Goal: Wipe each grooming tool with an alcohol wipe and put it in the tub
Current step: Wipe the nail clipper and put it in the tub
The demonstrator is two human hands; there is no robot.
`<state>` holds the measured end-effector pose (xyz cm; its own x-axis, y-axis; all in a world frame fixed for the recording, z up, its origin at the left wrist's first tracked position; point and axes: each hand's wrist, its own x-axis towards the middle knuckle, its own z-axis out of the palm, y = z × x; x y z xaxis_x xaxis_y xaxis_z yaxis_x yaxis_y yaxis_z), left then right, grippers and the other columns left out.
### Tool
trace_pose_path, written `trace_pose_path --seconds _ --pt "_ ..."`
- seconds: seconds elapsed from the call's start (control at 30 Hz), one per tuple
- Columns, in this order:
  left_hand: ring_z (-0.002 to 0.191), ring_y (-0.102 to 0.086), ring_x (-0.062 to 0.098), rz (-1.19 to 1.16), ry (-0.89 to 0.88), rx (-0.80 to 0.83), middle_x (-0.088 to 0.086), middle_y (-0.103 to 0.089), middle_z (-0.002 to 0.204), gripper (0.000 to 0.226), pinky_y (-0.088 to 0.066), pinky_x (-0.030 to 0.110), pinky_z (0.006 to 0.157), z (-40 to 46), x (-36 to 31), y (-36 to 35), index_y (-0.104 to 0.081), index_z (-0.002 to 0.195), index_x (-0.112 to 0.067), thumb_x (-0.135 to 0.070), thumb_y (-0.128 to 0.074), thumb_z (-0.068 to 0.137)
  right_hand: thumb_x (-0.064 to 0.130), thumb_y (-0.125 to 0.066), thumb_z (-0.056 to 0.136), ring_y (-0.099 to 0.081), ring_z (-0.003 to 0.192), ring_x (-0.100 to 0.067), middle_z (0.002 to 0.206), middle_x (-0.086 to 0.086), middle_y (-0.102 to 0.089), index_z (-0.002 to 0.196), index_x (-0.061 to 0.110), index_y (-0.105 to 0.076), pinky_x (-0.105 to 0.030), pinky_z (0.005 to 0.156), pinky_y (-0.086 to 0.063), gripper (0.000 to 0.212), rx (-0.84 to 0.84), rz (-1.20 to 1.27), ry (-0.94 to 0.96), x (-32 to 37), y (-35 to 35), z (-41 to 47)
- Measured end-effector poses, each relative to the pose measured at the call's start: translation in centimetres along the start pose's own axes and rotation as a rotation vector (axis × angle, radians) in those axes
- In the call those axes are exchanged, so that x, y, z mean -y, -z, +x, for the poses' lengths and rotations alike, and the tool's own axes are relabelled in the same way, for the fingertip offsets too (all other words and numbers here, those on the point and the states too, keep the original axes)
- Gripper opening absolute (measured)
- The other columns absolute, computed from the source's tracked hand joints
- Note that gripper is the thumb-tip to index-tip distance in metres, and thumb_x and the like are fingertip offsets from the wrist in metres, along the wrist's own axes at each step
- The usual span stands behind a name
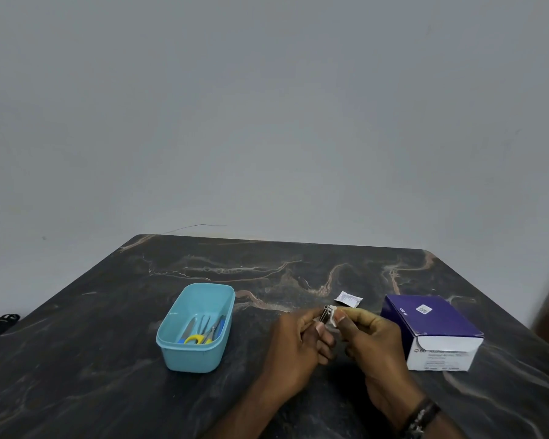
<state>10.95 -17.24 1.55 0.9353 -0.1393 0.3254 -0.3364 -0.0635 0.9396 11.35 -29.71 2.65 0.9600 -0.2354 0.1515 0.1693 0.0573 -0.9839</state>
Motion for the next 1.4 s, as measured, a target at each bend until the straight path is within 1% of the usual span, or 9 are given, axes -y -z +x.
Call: trace_pose_path --seconds 0.13,0.27,0.37,0.47,0.57,0.8,1.07,1.27,1.4 --pt "0.062 -0.062 0.019 0.041 -0.004 -0.003 0.008 -0.066 0.075 0.032 -0.053 0.028 0.057 -0.06 0.04 0.0 -0.07 0.105 -0.019 -0.009 -0.04 0.101 0.008 -0.066 0.088 -0.053 0.058 -0.017 0.067 -0.011 -0.069 0.087 0.004 -0.076 -0.026 0.049 -0.039 0.011 0.029 0.039 -0.055 -0.07 -0.1 0.02" --pt "0.06 -0.065 0.018 0.05 -0.03 -0.011 0.009 -0.068 0.073 0.025 -0.054 0.027 0.054 -0.12 -0.24 0.3 -0.069 0.101 -0.011 -0.011 -0.043 0.101 0.005 -0.065 0.088 -0.059 0.054 -0.011 0.063 -0.008 -0.07 0.084 0.001 -0.075 -0.021 0.05 -0.046 0.012 0.101 0.045 -0.053 0.14 -0.22 -0.3" --pt "0.057 -0.065 0.014 0.047 -0.03 -0.009 0.004 -0.066 0.067 0.023 -0.052 0.024 0.051 -0.15 -0.31 0.37 -0.067 0.1 -0.008 -0.012 -0.044 0.101 0.005 -0.065 0.089 -0.059 0.059 -0.025 0.065 -0.017 -0.065 0.08 -0.002 -0.075 -0.037 0.059 -0.052 0.014 0.172 0.091 -0.105 0.12 -0.32 -0.5" --pt "0.054 -0.063 0.017 0.064 -0.016 0.012 0.003 -0.063 0.066 0.026 -0.052 0.028 0.049 -0.16 -0.11 0.26 -0.066 0.097 -0.009 -0.012 -0.041 0.102 0.004 -0.065 0.088 -0.06 0.053 -0.012 0.064 -0.011 -0.07 0.081 0.0 -0.075 -0.023 0.05 -0.049 0.012 0.112 0.072 -0.04 0.14 -0.28 -0.43" --pt "0.053 -0.063 0.02 0.089 -0.01 0.058 0.002 -0.062 0.064 0.031 -0.051 0.028 0.049 -0.24 -0.19 -0.01 -0.066 0.096 -0.022 -0.014 -0.037 0.103 0.004 -0.065 0.088 -0.058 0.047 0.001 0.061 0.0 -0.072 0.084 0.002 -0.075 -0.01 0.045 -0.043 0.011 0.052 0.048 0.036 0.23 -0.06 -0.21" --pt "0.049 -0.063 0.019 0.118 -0.027 0.021 0.005 -0.062 0.063 0.026 -0.049 0.03 0.047 -0.2 -0.33 0.46 -0.063 0.092 -0.01 -0.008 -0.039 0.101 0.009 -0.065 0.089 -0.06 0.051 -0.011 0.065 -0.011 -0.07 0.085 0.0 -0.075 -0.018 0.049 -0.043 0.014 0.187 0.006 -0.072 -0.37 -0.15 -0.15" --pt "0.049 -0.061 0.018 0.158 0.003 0.051 0.004 -0.062 0.065 0.03 -0.047 0.027 0.046 -0.37 -0.21 -0.16 -0.066 0.108 -0.019 -0.015 -0.037 0.101 0.009 -0.067 0.086 -0.053 0.044 -0.001 0.062 -0.005 -0.071 0.082 0.005 -0.075 -0.014 0.042 -0.039 0.01 0.059 0.062 -0.015 0.42 0.28 -0.11" --pt "0.045 -0.06 0.017 0.142 -0.026 -0.018 0.003 -0.061 0.062 0.025 -0.045 0.026 0.042 -0.34 -0.53 0.31 -0.063 0.089 -0.01 -0.02 -0.043 0.101 0.01 -0.065 0.089 -0.054 0.048 -0.023 0.062 -0.017 -0.061 0.086 -0.007 -0.072 -0.018 0.043 -0.04 0.018 0.212 0.029 -0.09 -0.08 -0.13 -0.33" --pt "0.044 -0.06 0.016 0.166 -0.03 -0.007 0.004 -0.062 0.063 0.023 -0.046 0.024 0.042 -0.3 -0.34 0.24 -0.063 0.091 -0.011 -0.017 -0.043 0.101 0.01 -0.066 0.088 -0.056 0.047 -0.017 0.061 -0.017 -0.064 0.085 -0.004 -0.073 -0.016 0.043 -0.04 0.016 0.173 0.035 -0.069 -0.05 -0.08 -0.3"
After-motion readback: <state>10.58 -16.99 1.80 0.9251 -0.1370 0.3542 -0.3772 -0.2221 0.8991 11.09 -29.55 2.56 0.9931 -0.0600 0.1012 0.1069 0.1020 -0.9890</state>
